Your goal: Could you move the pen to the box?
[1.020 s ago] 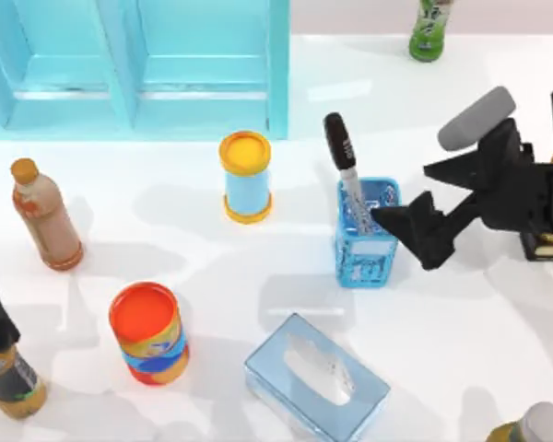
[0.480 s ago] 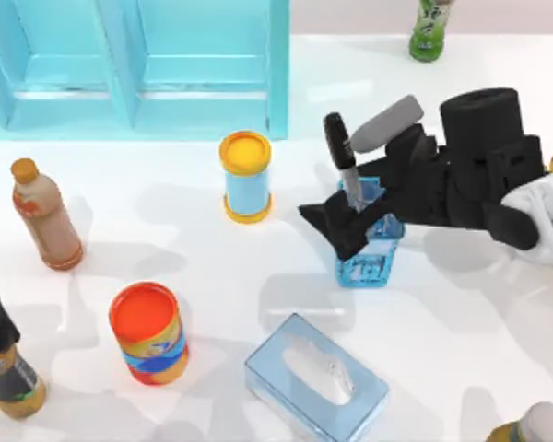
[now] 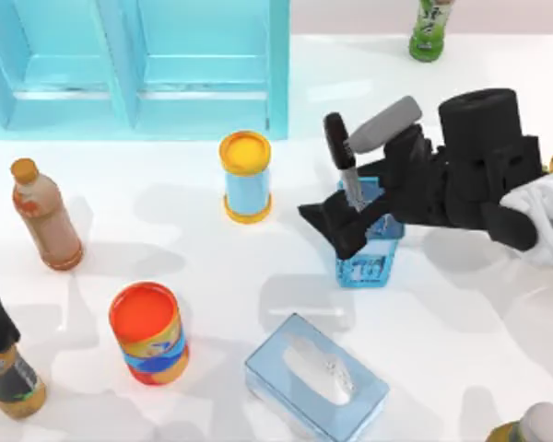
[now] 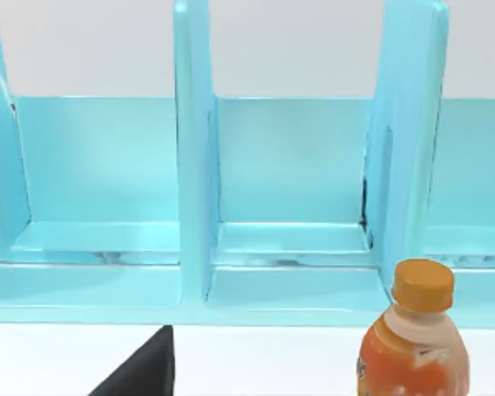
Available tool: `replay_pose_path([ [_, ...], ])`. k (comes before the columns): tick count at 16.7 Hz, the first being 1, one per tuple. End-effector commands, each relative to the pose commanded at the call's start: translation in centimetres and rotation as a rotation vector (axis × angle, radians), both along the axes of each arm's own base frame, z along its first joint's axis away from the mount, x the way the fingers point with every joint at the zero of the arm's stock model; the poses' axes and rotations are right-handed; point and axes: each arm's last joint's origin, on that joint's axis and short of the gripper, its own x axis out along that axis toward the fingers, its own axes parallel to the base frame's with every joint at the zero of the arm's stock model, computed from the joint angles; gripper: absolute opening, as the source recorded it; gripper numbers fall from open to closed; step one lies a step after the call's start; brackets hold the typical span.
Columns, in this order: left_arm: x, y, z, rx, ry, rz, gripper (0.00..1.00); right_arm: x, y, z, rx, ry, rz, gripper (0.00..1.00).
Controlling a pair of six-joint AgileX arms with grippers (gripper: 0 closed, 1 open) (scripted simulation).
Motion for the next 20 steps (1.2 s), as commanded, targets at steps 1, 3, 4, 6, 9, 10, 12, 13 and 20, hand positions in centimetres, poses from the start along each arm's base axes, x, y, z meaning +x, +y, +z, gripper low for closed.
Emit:
replay_pose_path([
  [1,0.00,0.00,0.00,0.000,0.000,0.000,1.00,0.00,0.00,0.00,0.000,0.000,0.000,0.62],
  [3,0.00,0.00,0.00,0.000,0.000,0.000,1.00,0.00,0.00,0.00,0.000,0.000,0.000,0.47],
  [4,0.00,0.00,0.00,0.000,0.000,0.000,1.00,0.00,0.00,0.00,0.000,0.000,0.000,0.40],
  [6,0.00,0.00,0.00,0.000,0.000,0.000,1.00,0.00,0.00,0.00,0.000,0.000,0.000,0.25],
  [9,0.00,0.00,0.00,0.000,0.000,0.000,1.00,0.00,0.00,0.00,0.000,0.000,0.000,0.02],
  [10,0.00,0.00,0.00,0.000,0.000,0.000,1.00,0.00,0.00,0.00,0.000,0.000,0.000,0.00],
  [12,0.00,0.00,0.00,0.000,0.000,0.000,1.00,0.00,0.00,0.00,0.000,0.000,0.000,0.00],
  [13,0.00,0.00,0.00,0.000,0.000,0.000,1.00,0.00,0.00,0.00,0.000,0.000,0.000,0.00],
  [20,0.00,0.00,0.00,0.000,0.000,0.000,1.00,0.20,-0.18,0.41,0.006,0.000,0.003,0.00],
])
